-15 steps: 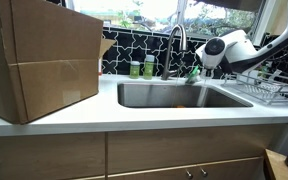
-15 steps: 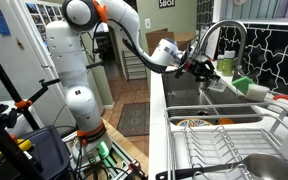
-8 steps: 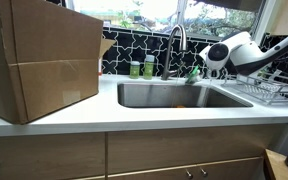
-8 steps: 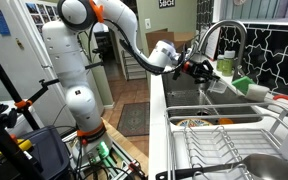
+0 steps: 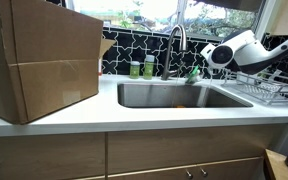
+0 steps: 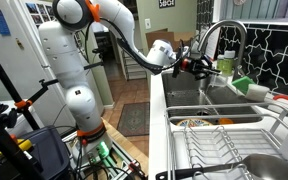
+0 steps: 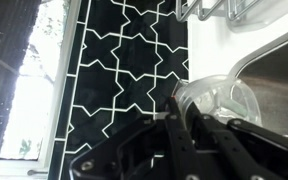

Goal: Pick up the small clear lunch box and fetch some water, pour the water onto the plate in the sink twice, put the small clear lunch box on the white kitchen counter in front of the sink

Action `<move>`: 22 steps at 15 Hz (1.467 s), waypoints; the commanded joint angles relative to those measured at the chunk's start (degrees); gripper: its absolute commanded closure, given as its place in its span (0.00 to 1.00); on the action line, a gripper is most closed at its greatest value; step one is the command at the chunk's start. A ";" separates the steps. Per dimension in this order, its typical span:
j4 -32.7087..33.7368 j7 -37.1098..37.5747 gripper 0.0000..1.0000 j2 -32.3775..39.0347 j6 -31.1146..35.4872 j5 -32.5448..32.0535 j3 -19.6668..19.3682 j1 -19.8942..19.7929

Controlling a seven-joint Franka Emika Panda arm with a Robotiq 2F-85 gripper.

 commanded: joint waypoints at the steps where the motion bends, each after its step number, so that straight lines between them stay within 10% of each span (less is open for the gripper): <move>1: -2.90 2.46 0.97 -2.23 -2.60 -4.67 0.47 0.57; 12: -5.47 4.89 0.97 -4.29 -7.92 -14.37 1.17 1.47; 22: -4.10 1.04 0.97 -4.32 2.01 3.27 -0.24 1.01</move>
